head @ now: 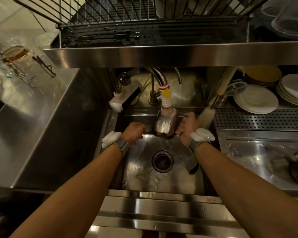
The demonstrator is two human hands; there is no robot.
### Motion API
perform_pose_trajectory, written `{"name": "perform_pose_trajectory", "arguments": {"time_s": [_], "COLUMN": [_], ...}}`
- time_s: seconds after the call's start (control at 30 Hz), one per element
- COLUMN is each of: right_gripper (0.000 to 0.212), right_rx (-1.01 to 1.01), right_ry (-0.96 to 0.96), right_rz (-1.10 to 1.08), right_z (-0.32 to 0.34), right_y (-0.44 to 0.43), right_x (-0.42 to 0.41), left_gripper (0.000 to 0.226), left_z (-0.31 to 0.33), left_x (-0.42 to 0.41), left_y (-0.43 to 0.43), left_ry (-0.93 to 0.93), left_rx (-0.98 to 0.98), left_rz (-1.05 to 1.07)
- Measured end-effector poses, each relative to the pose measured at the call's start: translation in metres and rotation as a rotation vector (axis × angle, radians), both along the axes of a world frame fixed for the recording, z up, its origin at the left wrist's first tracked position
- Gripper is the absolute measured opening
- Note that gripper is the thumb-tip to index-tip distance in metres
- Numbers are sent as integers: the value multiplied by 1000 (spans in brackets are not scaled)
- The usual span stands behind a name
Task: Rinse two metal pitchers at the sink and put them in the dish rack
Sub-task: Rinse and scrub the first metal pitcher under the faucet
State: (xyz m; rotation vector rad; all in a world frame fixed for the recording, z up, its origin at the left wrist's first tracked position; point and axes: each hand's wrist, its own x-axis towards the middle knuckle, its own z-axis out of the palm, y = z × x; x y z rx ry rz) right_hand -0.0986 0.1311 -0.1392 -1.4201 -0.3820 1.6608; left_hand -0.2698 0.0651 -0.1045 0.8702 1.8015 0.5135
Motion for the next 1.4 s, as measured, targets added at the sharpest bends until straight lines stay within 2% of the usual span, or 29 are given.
{"name": "perform_pose_trajectory", "arguments": {"time_s": [0.3,0.53,0.7,0.8,0.93,1.07,1.2,1.33,1.4], "right_gripper": [37,40,40,41,40,39,39,31,44], "right_rx": [-37,44,-22,-45,-74,-57,8,-6,1], "right_ry": [-7,-161,-195,-184,-110,-118,-277,-298,-288], "right_rz": [-15,170,151,143,113,153,279,469,541], "right_z": [0,-1,-3,-4,-3,-6,-5,-2,-4], "right_y": [2,-3,2,0,-2,1,3,2,2], "right_x": [-4,-1,13,11,8,7,10,13,14], "left_gripper": [23,15,23,21,55,48,53,52,56], "left_z": [-2,-3,-3,-2,-4,-16,-19,-15,-19], "left_x": [-2,3,-1,2,12,26,31,34,33], "left_y": [0,4,10,12,18,21,27,32,34], "left_ry": [34,35,50,-19,-184,-281,-303,-376,-415], "left_rx": [25,47,37,-2,-62,-55,-18,-92,-106], "left_rz": [-31,-33,-2,-8,-100,-64,-7,75,100]}}
